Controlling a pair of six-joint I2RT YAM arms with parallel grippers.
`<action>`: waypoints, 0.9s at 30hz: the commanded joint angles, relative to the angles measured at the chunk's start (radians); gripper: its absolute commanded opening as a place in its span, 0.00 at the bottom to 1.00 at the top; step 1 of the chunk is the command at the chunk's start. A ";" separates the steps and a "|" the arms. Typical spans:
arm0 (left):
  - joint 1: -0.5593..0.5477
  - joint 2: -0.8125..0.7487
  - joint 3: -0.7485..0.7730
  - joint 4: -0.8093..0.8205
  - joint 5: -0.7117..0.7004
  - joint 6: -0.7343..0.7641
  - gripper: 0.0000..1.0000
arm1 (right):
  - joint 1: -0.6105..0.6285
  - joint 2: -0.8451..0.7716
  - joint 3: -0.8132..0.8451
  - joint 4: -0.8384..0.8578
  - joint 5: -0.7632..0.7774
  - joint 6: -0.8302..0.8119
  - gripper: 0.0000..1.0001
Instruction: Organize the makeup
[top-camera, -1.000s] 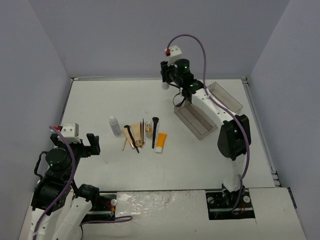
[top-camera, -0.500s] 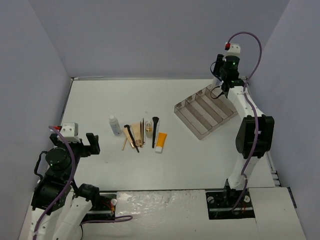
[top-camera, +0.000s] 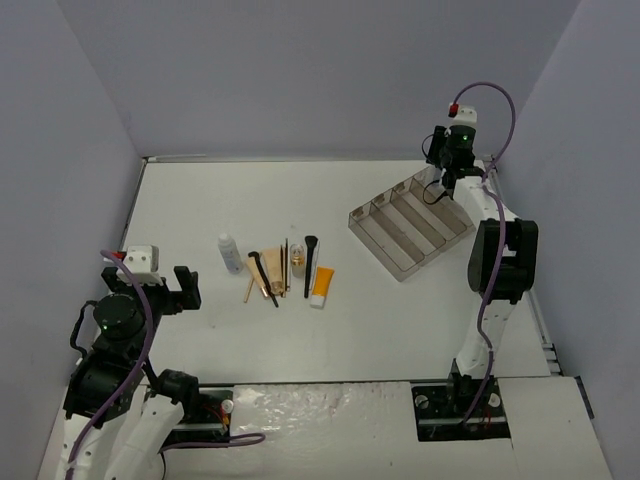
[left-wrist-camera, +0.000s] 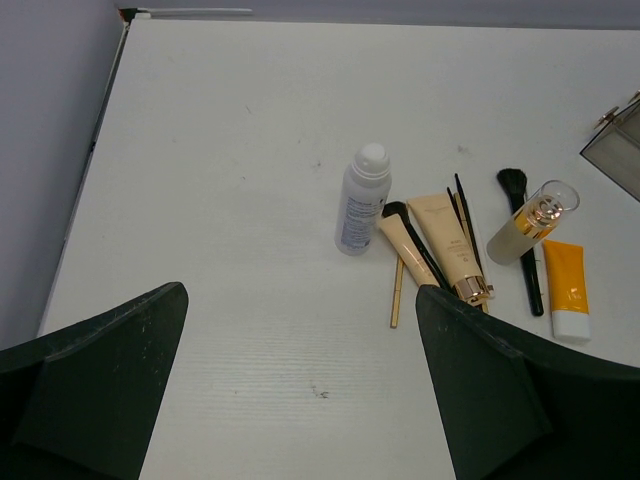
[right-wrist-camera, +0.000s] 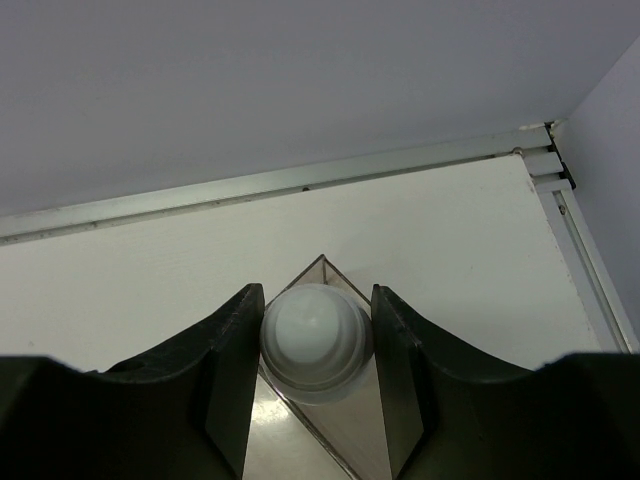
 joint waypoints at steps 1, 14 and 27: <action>0.007 0.036 0.010 0.081 0.014 -0.010 0.97 | -0.017 -0.022 0.020 0.184 -0.015 0.003 0.00; 0.011 0.048 0.011 0.084 0.021 -0.010 0.97 | -0.023 0.020 -0.064 0.254 -0.070 0.001 0.00; 0.011 0.046 0.011 0.086 0.027 -0.009 0.97 | -0.023 0.004 -0.115 0.255 -0.111 -0.017 0.54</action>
